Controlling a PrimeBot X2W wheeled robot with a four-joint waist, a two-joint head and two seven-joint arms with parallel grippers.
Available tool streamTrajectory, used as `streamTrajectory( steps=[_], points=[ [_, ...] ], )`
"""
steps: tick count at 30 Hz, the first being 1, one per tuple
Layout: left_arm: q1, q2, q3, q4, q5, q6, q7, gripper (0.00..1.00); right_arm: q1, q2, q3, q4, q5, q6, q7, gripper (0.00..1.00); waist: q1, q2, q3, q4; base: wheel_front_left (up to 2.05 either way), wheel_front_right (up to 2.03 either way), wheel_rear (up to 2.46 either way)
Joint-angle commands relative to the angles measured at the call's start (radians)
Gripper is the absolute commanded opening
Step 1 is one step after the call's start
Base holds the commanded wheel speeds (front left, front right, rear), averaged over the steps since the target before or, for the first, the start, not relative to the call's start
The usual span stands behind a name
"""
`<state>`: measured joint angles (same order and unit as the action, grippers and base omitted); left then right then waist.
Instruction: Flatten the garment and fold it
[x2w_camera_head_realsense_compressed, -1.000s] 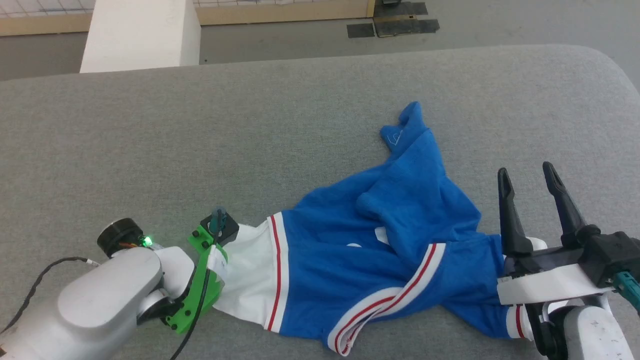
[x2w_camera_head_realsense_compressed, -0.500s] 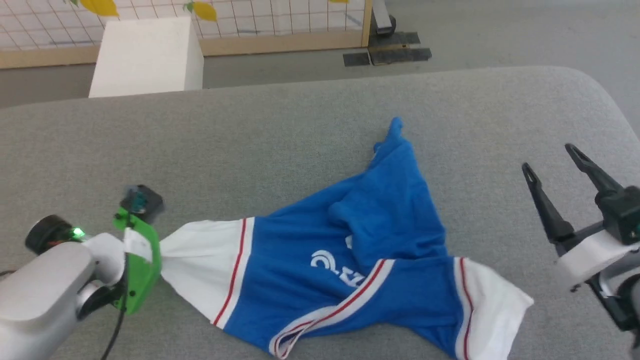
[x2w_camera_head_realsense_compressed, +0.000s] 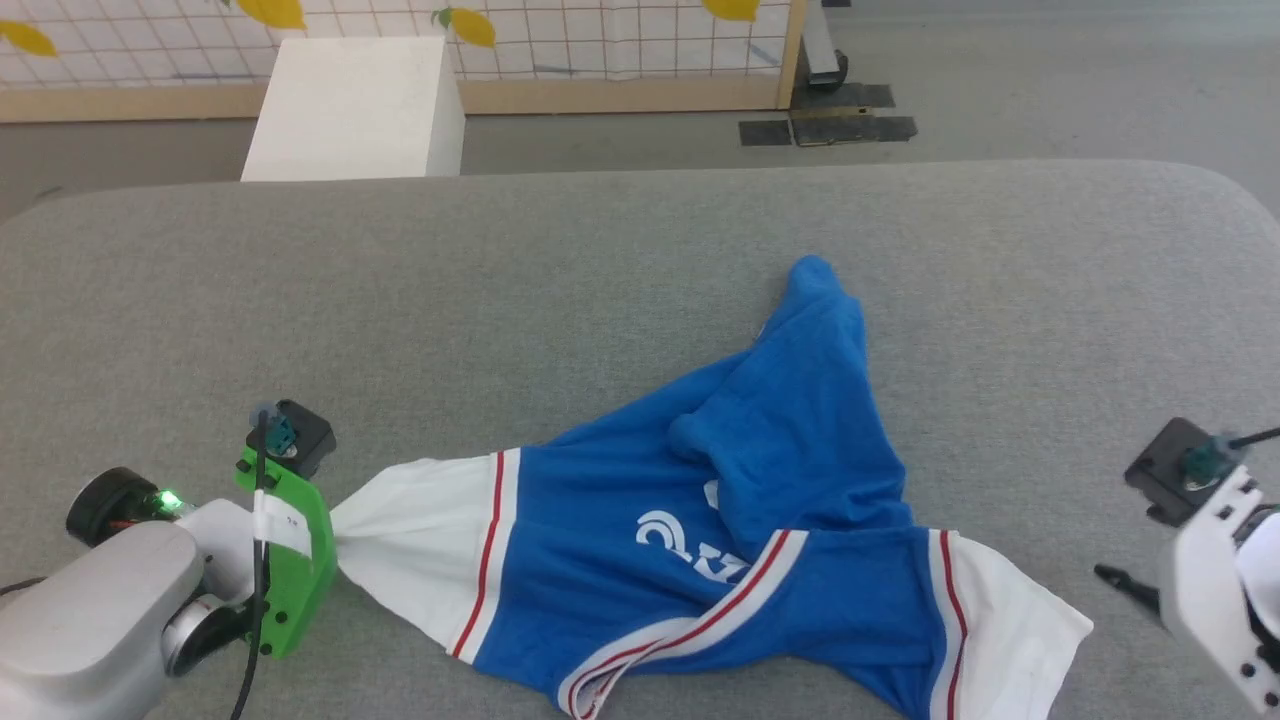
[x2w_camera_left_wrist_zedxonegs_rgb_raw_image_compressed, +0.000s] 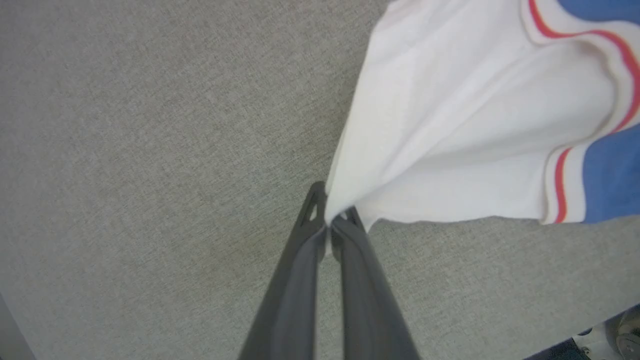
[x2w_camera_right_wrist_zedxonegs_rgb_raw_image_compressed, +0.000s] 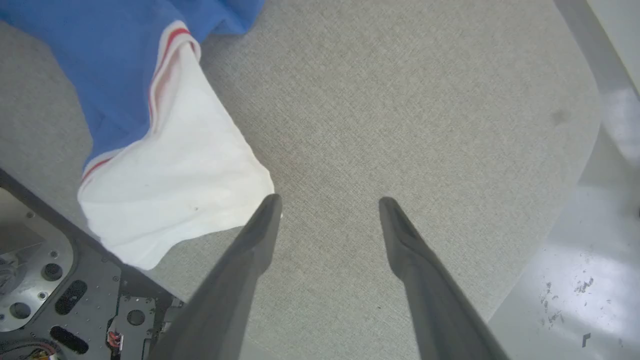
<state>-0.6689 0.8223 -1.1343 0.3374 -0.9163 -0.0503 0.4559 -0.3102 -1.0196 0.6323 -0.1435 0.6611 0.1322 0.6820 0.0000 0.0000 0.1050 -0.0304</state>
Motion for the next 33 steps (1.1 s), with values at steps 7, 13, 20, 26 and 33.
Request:
streamTrajectory(
  steps=[7, 13, 20, 26, 33],
  points=[
    [-0.045, -0.024, -0.001, 0.009, 0.025, -0.005, -0.013, 0.0, -0.083, 0.099, 0.174, 0.18, 0.062, -0.002, 0.018, 1.0, 0.0, 0.0, 0.056, 0.04, 0.0, 0.0, 0.0],
    [-0.074, -0.042, -0.003, 0.033, 0.039, -0.021, -0.028, 0.0, -0.112, 0.202, 0.311, 0.372, 0.086, -0.002, -0.058, 1.0, 0.0, 0.0, 0.092, 0.057, 0.0, 0.0, 0.0],
    [-0.07, -0.05, -0.006, 0.061, 0.037, -0.028, -0.049, 0.0, -0.153, 0.206, 0.459, 0.41, 0.138, -0.002, -0.151, 0.22, 0.0, 0.0, 0.089, 0.048, 0.0, 0.0, 0.0],
    [-0.043, -0.056, -0.01, 0.074, 0.026, -0.027, -0.071, 0.0, -0.197, 0.18, 0.494, 0.401, 0.173, -0.002, -0.244, 0.0, 0.0, 0.0, 0.043, 0.032, 0.0, 0.0, 0.0],
    [-0.015, -0.045, 0.005, 0.054, 0.007, -0.015, -0.112, 0.0, -0.212, 0.105, 0.464, 0.333, 0.15, -0.002, -0.369, 0.0, 0.0, 0.0, -0.021, 0.019, 0.0, 0.0, 0.0]
  ],
)
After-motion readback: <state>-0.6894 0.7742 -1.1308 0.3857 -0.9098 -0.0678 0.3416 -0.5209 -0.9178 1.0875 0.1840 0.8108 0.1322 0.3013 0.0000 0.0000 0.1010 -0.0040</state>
